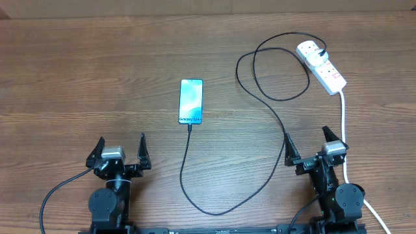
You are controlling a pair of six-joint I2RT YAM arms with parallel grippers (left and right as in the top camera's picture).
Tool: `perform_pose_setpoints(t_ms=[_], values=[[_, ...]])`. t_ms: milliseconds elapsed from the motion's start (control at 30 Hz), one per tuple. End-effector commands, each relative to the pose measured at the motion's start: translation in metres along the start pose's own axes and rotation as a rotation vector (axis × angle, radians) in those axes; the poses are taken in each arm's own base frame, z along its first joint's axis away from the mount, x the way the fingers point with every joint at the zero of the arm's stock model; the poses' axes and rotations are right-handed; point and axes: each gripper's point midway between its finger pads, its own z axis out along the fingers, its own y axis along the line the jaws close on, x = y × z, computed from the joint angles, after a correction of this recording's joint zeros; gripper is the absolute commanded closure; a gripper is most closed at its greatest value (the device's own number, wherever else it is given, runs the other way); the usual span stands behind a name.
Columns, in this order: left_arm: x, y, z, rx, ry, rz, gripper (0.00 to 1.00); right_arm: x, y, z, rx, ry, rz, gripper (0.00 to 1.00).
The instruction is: Plug charger to phone and switch on socket
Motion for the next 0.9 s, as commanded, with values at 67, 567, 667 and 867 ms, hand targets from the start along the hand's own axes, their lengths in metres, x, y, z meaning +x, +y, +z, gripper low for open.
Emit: perform_pose_setpoints(t_ms=[67,567,667,867], values=[[-0.0009,0.0071,-0.0004,-0.038,-0.009,0.019,0.01,0.0012,0.0018,-0.0001,-0.009,-0.006,-0.002,0.00],[-0.0013,0.0107,-0.0006,-0.059,-0.011,0.014,0.00,0.0012,0.0019,-0.0001,-0.009,-0.006,-0.003,0.00],[-0.0014,0.0110,-0.0006,-0.060,-0.012,0.014,0.00,0.0012,0.0019,-0.0001,-0.009,-0.006,-0.002,0.00],[-0.0013,0.0102,-0.0006,-0.056,-0.011,0.027,0.00,0.0012,0.0018,-0.0001,-0.009,-0.006,-0.003,0.00]])
